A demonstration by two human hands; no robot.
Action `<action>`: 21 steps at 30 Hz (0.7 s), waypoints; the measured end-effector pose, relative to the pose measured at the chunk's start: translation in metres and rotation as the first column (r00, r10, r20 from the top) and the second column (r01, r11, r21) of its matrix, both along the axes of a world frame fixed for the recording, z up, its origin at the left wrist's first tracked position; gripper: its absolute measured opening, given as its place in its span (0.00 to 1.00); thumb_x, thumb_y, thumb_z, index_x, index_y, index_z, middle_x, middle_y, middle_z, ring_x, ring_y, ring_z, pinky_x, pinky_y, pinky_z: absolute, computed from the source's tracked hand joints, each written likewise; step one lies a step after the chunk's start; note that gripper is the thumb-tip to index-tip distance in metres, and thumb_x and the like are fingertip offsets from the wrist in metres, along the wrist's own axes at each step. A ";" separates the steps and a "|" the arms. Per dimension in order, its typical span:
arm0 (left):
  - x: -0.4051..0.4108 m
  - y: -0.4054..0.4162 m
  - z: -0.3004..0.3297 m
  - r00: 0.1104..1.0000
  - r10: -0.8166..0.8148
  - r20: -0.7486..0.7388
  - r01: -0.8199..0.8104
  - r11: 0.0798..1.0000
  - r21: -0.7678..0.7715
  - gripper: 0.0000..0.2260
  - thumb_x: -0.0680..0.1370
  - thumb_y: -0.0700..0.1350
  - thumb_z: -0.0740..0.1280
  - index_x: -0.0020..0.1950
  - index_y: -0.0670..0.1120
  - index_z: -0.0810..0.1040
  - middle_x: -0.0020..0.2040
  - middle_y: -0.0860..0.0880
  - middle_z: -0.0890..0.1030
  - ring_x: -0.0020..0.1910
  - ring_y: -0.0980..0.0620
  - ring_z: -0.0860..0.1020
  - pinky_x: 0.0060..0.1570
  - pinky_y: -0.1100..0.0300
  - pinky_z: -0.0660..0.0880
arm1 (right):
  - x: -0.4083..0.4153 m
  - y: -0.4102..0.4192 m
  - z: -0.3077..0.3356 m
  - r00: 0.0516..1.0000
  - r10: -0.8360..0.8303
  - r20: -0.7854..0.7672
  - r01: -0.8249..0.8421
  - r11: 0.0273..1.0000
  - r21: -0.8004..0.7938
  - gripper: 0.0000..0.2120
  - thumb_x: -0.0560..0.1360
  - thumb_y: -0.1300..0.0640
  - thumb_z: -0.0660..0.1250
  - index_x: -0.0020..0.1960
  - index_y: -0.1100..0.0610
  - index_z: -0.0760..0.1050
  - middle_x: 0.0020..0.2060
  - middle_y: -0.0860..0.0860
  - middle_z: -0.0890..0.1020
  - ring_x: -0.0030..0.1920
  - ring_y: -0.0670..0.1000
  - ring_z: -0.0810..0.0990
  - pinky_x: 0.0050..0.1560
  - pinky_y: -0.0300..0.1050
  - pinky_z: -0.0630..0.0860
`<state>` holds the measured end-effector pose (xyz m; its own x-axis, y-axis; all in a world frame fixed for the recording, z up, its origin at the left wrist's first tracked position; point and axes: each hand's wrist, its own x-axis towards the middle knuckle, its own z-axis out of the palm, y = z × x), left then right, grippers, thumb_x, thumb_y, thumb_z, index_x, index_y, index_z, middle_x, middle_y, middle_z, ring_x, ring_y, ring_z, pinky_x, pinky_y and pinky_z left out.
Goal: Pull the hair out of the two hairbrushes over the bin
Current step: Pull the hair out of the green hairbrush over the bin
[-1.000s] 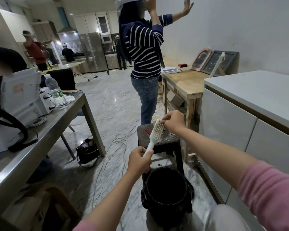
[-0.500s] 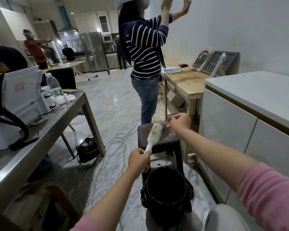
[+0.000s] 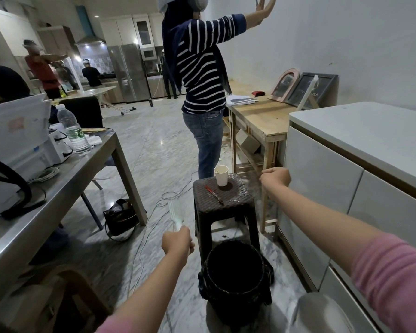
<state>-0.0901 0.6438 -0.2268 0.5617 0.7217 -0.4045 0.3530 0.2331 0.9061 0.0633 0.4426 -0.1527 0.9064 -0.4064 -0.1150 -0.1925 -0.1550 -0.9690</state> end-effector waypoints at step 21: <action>0.004 -0.017 0.011 0.962 -0.239 0.133 0.230 0.970 0.079 0.13 0.79 0.43 0.64 0.36 0.42 0.67 0.29 0.43 0.74 0.21 0.50 0.68 0.23 0.63 0.65 | -0.011 0.022 -0.015 0.814 0.566 -0.131 -0.579 0.810 -0.097 0.23 0.73 0.70 0.61 0.67 0.61 0.73 0.64 0.57 0.76 0.63 0.55 0.75 0.62 0.45 0.72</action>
